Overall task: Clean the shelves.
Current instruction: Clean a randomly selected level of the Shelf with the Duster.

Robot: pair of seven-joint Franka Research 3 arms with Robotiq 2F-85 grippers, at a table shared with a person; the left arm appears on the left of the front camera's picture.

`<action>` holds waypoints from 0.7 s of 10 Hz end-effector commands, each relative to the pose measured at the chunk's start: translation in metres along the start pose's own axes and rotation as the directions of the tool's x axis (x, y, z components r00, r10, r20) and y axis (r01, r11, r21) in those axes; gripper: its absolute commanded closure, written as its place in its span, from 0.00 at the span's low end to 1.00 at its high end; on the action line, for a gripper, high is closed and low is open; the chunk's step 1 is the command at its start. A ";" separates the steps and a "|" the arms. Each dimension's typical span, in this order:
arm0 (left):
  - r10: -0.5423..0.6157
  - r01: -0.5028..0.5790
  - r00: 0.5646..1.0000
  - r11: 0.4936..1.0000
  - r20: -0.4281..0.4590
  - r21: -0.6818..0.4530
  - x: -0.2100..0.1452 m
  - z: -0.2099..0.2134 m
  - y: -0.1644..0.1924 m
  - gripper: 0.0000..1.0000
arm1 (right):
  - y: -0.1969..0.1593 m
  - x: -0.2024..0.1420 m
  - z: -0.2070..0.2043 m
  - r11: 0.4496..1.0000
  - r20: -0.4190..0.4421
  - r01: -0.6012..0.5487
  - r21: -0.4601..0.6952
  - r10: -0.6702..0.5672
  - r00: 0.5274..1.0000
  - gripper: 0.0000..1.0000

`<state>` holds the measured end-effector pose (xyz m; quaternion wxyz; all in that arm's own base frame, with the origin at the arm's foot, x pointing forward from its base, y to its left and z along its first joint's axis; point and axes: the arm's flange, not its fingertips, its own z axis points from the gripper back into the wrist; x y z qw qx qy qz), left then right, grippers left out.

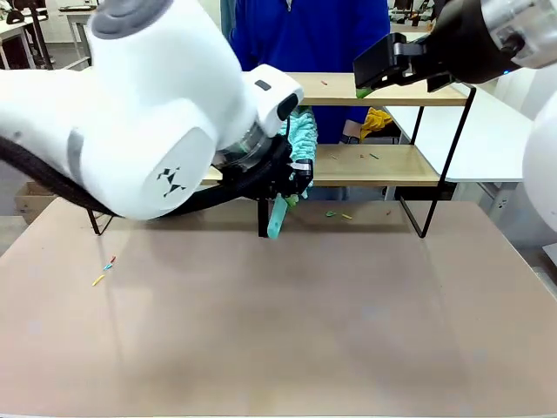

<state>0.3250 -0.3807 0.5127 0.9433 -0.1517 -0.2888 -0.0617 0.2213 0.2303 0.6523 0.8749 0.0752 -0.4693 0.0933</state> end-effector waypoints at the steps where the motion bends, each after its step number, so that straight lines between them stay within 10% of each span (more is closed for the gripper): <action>1: 0.012 -0.011 1.000 0.997 -0.017 0.075 0.024 -0.028 -0.038 0.87 | -0.001 0.001 0.000 1.000 0.000 0.003 0.000 -0.003 1.000 0.00; 7: -0.026 0.035 0.990 0.997 -0.136 0.062 0.065 -0.088 -0.055 0.87 | -0.001 0.001 0.000 1.000 0.000 0.003 0.000 -0.003 1.000 0.00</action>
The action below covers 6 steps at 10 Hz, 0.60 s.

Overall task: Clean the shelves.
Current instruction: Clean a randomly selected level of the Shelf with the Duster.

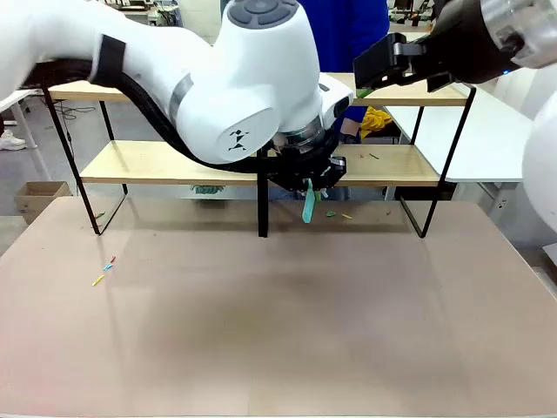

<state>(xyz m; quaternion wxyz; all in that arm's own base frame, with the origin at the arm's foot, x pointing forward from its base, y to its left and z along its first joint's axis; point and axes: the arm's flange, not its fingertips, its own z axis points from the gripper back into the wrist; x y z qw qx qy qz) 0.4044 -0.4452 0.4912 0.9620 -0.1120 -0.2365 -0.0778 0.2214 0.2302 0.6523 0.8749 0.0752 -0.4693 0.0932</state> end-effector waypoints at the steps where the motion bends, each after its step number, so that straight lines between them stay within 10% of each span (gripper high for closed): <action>1: 0.017 -0.018 1.000 1.000 -0.017 -0.010 0.015 -0.010 -0.014 0.87 | -0.001 0.001 0.000 1.000 0.000 0.003 0.000 -0.003 1.000 0.00; 6: 0.016 -0.040 0.991 0.982 -0.129 -0.187 0.032 -0.031 -0.002 0.87 | -0.001 0.001 0.000 1.000 0.000 0.003 0.000 -0.003 1.000 0.00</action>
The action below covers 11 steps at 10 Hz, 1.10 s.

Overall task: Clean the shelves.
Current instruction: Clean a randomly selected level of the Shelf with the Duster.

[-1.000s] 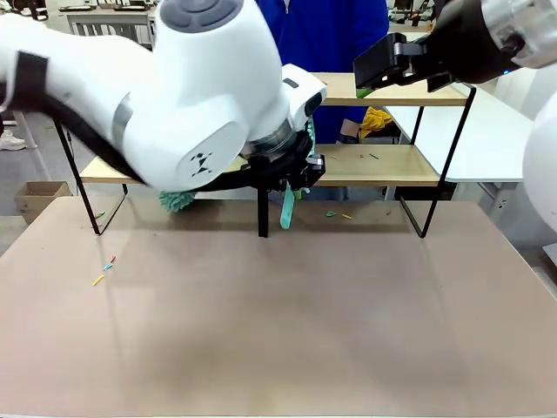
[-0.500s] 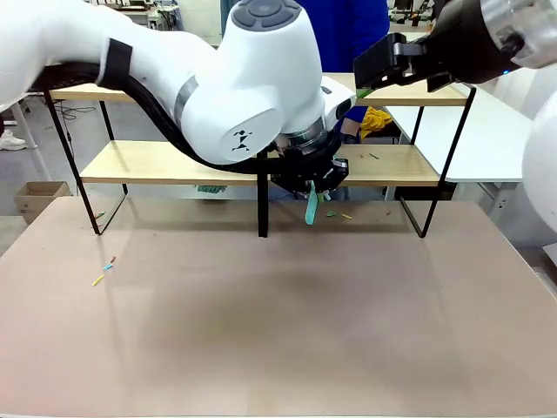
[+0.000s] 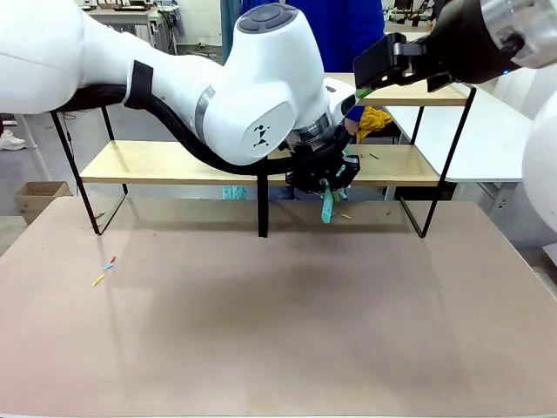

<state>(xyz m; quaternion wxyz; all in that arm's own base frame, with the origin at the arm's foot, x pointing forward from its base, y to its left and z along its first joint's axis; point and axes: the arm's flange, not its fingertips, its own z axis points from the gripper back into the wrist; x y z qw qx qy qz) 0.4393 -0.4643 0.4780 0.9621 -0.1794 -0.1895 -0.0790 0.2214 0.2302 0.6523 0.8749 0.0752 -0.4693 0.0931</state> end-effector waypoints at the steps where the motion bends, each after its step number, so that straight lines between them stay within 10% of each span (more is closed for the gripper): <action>1: -0.019 0.012 0.996 0.996 -0.086 -0.087 0.012 0.000 0.010 0.87 | -0.001 0.001 0.000 1.000 0.000 0.003 0.000 -0.003 1.000 0.00; 6: -0.124 0.057 0.952 0.970 -0.281 -0.234 0.026 -0.001 0.026 0.87 | -0.001 0.001 0.000 1.000 0.000 0.003 0.000 -0.003 1.000 0.00; 8: -0.294 0.148 0.867 0.923 -0.404 -0.354 0.029 0.008 0.041 0.87 | -0.001 0.001 0.000 1.000 0.000 0.003 0.000 -0.003 1.000 0.00; 11: -0.607 0.284 0.625 0.763 -0.491 -0.581 0.019 0.045 0.080 0.87 | -0.001 0.001 0.000 1.000 0.000 0.003 0.000 -0.003 1.000 0.00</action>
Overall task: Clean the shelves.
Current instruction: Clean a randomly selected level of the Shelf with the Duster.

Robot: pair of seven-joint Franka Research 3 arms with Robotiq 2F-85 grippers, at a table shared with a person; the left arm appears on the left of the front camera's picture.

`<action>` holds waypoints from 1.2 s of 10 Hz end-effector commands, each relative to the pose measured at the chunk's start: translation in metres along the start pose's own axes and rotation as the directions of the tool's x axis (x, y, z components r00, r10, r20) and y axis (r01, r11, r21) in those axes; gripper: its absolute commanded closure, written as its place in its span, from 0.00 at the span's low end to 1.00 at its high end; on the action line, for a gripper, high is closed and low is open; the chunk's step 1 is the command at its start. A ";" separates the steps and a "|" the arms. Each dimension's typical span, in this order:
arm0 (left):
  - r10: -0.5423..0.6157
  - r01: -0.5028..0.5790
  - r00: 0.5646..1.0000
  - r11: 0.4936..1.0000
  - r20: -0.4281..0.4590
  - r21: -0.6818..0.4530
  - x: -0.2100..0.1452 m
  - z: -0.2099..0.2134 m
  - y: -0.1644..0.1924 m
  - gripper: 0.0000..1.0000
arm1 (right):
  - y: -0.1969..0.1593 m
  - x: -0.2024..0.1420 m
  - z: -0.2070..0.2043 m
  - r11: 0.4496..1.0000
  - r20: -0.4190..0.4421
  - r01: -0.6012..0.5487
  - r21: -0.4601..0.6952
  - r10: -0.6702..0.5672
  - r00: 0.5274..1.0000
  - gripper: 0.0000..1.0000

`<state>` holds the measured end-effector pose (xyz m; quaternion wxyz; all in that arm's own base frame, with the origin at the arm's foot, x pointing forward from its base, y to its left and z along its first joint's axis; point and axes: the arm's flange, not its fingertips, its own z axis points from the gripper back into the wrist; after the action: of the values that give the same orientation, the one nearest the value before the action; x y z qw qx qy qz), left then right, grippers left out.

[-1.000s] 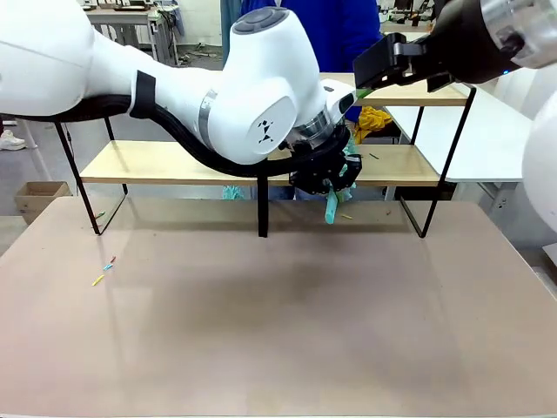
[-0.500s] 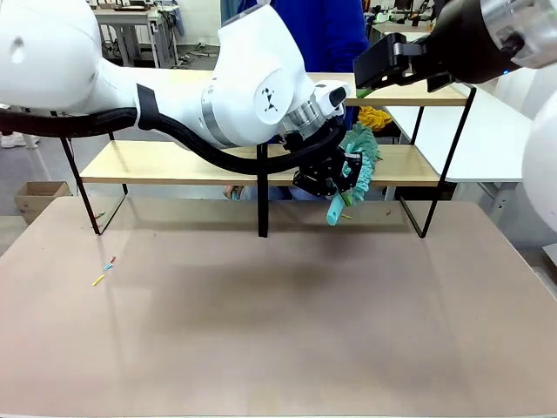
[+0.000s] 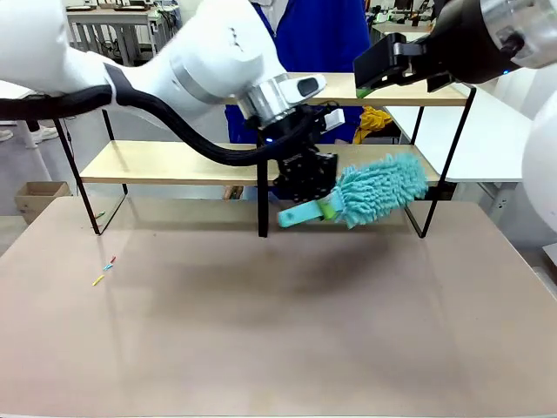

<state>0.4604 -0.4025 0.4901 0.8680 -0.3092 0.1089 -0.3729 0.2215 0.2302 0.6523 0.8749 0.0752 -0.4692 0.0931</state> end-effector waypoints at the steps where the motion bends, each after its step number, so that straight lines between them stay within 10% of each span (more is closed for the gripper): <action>1: -0.138 0.131 0.984 0.989 -0.112 -0.069 -0.036 0.031 0.012 0.87 | -0.001 0.001 0.000 1.000 0.000 0.003 0.000 -0.003 1.000 0.00; 7: -0.328 0.312 0.939 0.940 -0.106 -0.138 -0.099 0.067 0.014 0.87 | -0.001 0.001 0.000 1.000 0.000 0.003 0.000 -0.003 1.000 0.00; 9: -0.358 0.352 0.929 0.933 -0.089 -0.071 -0.167 0.092 0.011 0.87 | -0.001 0.001 0.000 1.000 0.000 0.003 0.000 -0.003 1.000 0.00; 12: -0.375 0.359 0.913 0.925 0.159 0.120 -0.314 0.104 0.021 0.87 | -0.001 0.001 0.000 1.000 0.000 0.003 0.000 -0.003 1.000 0.00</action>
<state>0.3462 -0.1552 0.5576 0.7900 -0.3323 0.0299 -0.5144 0.2217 0.2300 0.6523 0.8750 0.0752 -0.4692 0.0928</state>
